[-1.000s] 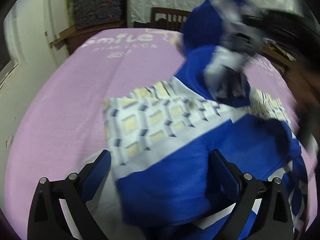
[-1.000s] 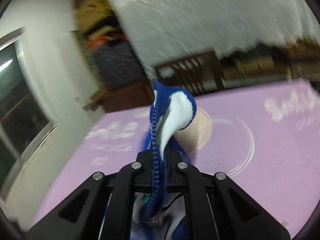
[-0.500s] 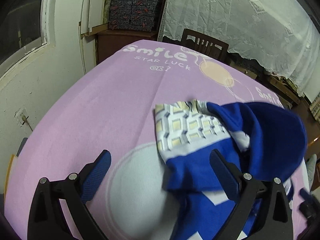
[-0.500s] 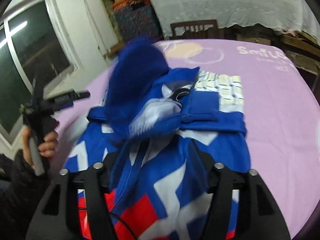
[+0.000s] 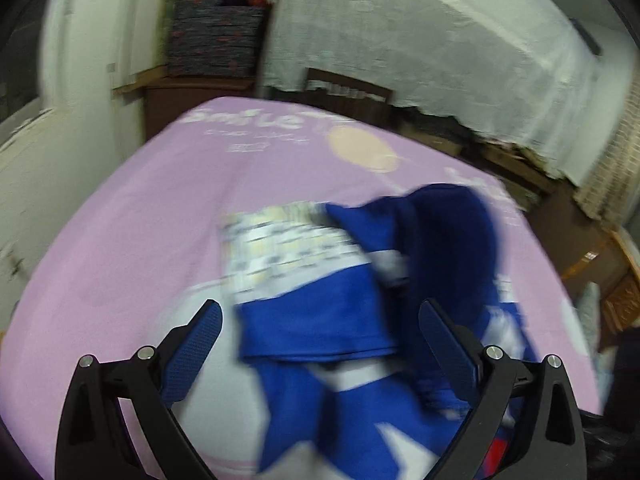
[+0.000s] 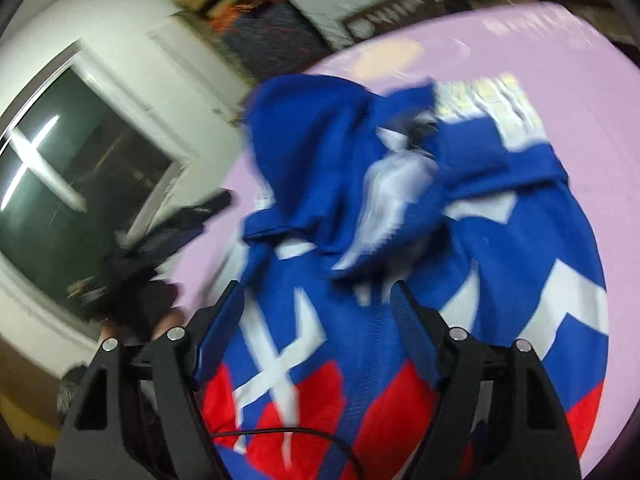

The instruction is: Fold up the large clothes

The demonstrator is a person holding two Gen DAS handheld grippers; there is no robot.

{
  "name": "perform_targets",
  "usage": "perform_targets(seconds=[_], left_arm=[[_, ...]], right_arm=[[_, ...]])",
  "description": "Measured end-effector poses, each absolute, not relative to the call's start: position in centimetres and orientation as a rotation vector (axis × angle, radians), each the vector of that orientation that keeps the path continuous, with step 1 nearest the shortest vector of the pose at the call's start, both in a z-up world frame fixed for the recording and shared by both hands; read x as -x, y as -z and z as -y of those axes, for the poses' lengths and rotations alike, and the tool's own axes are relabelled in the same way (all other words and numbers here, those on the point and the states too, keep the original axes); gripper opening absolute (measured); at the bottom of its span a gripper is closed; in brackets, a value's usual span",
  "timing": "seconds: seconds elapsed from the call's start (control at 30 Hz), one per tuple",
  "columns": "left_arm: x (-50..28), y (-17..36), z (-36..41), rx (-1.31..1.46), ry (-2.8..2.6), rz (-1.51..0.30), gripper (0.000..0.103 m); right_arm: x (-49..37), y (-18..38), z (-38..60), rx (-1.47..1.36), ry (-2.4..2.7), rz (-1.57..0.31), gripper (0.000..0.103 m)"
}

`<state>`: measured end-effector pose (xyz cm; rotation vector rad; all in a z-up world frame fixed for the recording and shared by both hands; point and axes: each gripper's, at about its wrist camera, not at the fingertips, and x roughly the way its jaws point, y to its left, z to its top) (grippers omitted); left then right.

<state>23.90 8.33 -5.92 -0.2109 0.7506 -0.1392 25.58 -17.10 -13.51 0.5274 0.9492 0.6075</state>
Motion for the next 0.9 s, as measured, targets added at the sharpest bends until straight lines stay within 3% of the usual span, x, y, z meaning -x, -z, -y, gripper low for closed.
perform_targets(seconds=[0.17,0.2,0.23,0.27,0.3,0.33,0.57,0.73,0.77,0.8,0.87,0.9], left_arm=[[-26.3,5.0,-2.7,0.077,0.189,-0.787,0.099],[-27.1,5.4,-2.0,0.053,0.177,-0.805,0.093],[-28.0,6.1,-1.6,0.044,0.149,-0.833,0.082],[-28.9,6.9,-1.4,0.050,0.153,-0.879,0.045],[-29.7,7.6,-1.5,0.075,0.182,-0.940,0.003],[-30.0,8.0,-1.9,0.109,0.198,-0.975,0.000],[-26.9,6.2,-5.0,0.208,0.210,-0.918,0.000],[-24.4,8.8,-5.8,0.293,0.242,-0.994,0.001],[-24.3,9.1,-5.9,0.309,0.250,-0.997,0.009],[-24.3,9.2,-6.0,0.318,0.251,-0.998,0.032],[-25.0,9.2,-5.9,0.309,0.198,-0.994,0.068],[-25.4,9.2,-5.8,0.290,0.167,-0.986,0.068]], right_arm=[[-28.8,15.8,18.2,-0.676,-0.561,-0.996,0.073],[-29.6,16.4,18.2,-0.700,-0.550,-1.010,0.072],[-29.7,16.7,18.0,-0.710,-0.552,-1.018,0.063],[-30.1,17.1,17.9,-0.715,-0.560,-1.024,0.055],[-30.6,17.4,17.6,-0.718,-0.567,-1.031,0.033],[-30.9,17.6,17.4,-0.719,-0.588,-1.041,0.012],[-31.9,11.6,20.5,-0.587,-0.574,-0.864,0.008],[-30.5,11.0,21.2,-0.431,-0.604,-0.868,0.008],[-30.3,11.9,21.1,-0.419,-0.610,-0.892,0.008],[-30.1,13.3,20.9,-0.410,-0.613,-0.932,0.008],[-29.4,15.2,21.1,-0.407,-0.610,-0.967,0.007],[-29.0,15.8,21.2,-0.414,-0.612,-0.975,0.007]])
